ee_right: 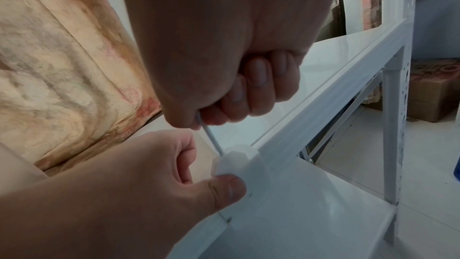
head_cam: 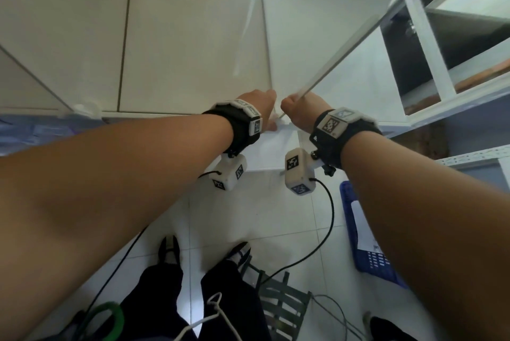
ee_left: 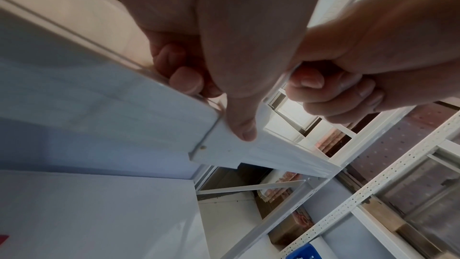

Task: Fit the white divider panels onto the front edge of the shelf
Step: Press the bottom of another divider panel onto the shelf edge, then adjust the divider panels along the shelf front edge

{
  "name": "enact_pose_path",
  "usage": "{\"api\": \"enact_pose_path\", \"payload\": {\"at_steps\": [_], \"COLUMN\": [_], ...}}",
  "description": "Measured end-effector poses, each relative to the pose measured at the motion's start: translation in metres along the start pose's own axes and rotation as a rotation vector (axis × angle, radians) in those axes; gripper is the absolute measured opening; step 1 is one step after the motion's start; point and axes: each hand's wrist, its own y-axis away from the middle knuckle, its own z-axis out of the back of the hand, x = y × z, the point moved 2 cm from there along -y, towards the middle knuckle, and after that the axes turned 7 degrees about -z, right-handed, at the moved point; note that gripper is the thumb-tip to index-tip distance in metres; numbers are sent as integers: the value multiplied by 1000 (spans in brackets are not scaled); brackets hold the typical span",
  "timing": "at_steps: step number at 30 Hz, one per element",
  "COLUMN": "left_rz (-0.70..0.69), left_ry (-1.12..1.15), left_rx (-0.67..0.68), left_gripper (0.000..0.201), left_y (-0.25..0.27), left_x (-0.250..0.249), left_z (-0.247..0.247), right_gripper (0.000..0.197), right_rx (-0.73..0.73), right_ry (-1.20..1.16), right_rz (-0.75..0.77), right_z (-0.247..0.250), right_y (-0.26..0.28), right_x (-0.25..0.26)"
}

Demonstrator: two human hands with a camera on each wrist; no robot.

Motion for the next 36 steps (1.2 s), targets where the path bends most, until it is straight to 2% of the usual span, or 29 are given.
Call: {"api": "enact_pose_path", "payload": {"at_steps": [2,4,7,9,15,18,22,26,30,32,35,36], "left_rz": [7,9,0,9,51,92,179,306,448,511,601,634], "left_ry": [23,37,-7,-50,-119,-93,-80,16,107,130,174,215], "left_rx": [8,32,49,53,64,37,26,-2,-81,-120,-139,-157], "left_gripper": [58,55,23,9,40,42,34,29,16,15,24,26], "left_y": [0,3,13,24,66,97,147,202,273,304,348,364], "left_x": [0,-1,6,20,58,71,100,126,142,144,147,150], "left_z": [0,6,24,36,55,70,96,123,138,139,134,132], "right_gripper": [28,22,25,21,13,11,10,34,38,33,8,4], "right_rx": [14,33,173,277,354,377,326,316,293,300,312,301], "right_ry": [39,-34,-419,-474,-481,-468,-423,-232,-178,-207,-226,-252], "right_rz": [-5,-81,-294,-325,-348,-302,-183,-23,180,281,409,440], "right_z": [-1,-1,-2,-2,-1,7,30,49,53,49,41,39], "right_y": [1,0,7,17,43,53,58,66,90,106,131,138], "right_x": [2,1,0,0,18,53,118,191,250,272,304,316]}}
